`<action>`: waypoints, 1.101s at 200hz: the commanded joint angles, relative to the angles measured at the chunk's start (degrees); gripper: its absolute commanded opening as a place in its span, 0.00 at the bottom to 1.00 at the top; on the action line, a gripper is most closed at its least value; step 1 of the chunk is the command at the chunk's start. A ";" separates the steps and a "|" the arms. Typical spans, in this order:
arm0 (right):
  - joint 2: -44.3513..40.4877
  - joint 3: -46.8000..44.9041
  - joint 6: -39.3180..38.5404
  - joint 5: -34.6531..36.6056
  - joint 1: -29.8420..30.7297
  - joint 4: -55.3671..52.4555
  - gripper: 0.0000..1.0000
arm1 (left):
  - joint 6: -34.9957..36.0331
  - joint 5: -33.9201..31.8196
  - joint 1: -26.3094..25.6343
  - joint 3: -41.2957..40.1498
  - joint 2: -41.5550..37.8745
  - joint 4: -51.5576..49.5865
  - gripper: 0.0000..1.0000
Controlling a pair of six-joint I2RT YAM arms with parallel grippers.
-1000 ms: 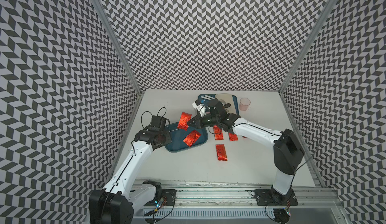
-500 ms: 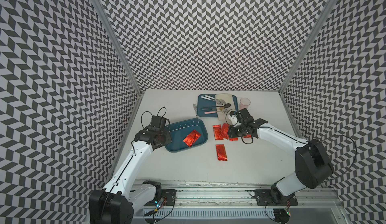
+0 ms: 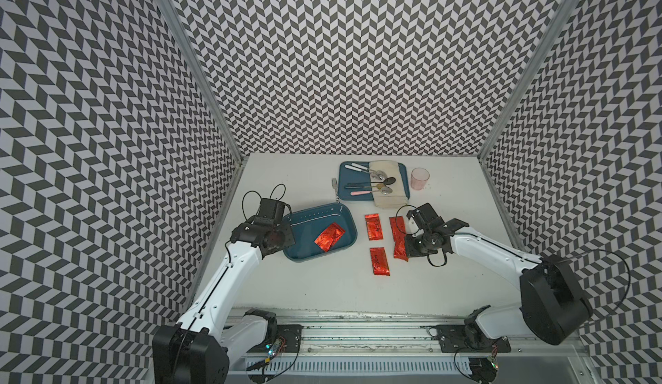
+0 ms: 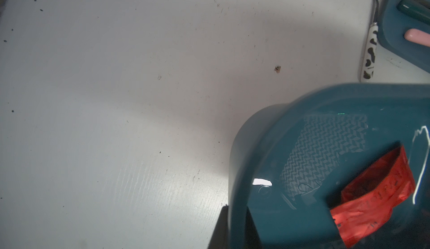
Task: Take the tea bags out of the storage box
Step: Place the tea bag at the center of the board.
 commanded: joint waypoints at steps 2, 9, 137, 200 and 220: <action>-1.27 1.17 0.80 2.13 1.15 -3.47 0.00 | 0.45 0.97 0.01 0.02 -0.18 1.34 0.00; -0.86 1.66 0.40 2.76 1.32 -4.99 0.00 | 0.45 0.93 0.00 -0.04 -0.23 1.32 0.00; 5.62 2.11 -2.22 0.11 2.35 -7.96 0.00 | 0.63 1.15 -0.13 -0.13 -1.03 1.39 0.00; 7.89 2.48 -2.05 1.21 3.75 -8.42 0.00 | 0.54 1.02 -0.29 -0.14 -1.59 1.45 0.00; 7.27 2.41 -1.71 2.17 3.74 -8.51 0.04 | 0.55 1.00 -0.29 -0.13 -1.61 1.44 0.00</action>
